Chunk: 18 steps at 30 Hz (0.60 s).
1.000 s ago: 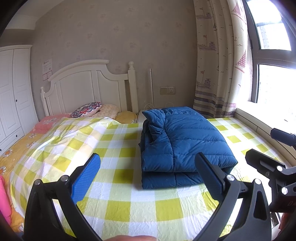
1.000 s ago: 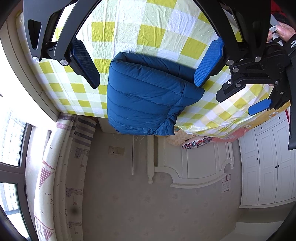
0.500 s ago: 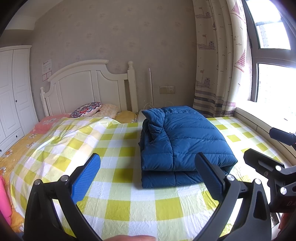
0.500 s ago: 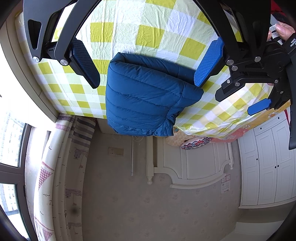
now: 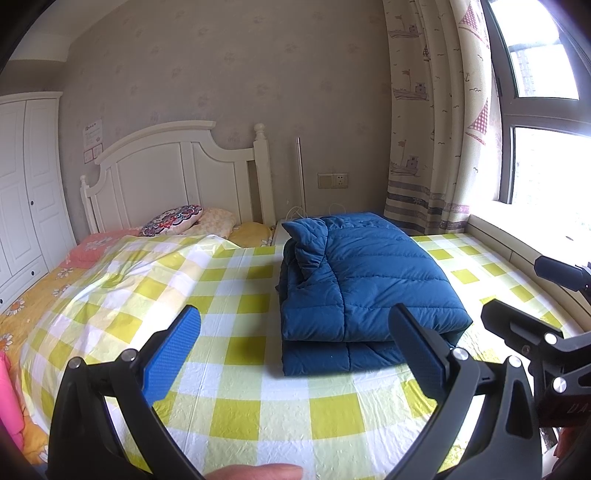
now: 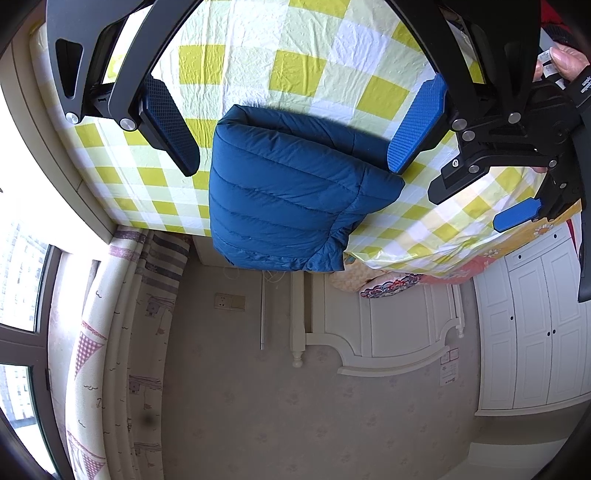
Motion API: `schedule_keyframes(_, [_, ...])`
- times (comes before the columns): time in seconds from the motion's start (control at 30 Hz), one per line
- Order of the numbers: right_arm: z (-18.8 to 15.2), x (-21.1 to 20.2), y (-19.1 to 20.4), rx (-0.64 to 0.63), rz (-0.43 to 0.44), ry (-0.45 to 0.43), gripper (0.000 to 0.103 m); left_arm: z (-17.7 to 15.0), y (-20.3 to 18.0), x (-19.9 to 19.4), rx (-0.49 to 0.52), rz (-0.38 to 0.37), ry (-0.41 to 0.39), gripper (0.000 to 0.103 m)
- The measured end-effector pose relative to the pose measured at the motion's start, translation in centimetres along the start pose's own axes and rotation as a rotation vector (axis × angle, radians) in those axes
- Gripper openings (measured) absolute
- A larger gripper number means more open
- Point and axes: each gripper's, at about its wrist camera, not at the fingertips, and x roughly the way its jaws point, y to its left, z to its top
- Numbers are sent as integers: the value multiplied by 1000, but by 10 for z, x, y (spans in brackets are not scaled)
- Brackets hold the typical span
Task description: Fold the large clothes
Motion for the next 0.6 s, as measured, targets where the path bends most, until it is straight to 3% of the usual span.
schedule_keyframes(0.37, [-2, 2, -1, -1, 6, 5, 98, 2, 4, -1, -2, 7, -16, 101])
schedule_keyframes(0.5, [-6, 11, -4, 10, 16, 29, 98, 1, 5, 3, 8, -29, -37, 101])
schedule_keyframes(0.6, [-11, 23, -7, 12, 16, 57, 98, -1, 8, 18, 21, -77, 18, 101])
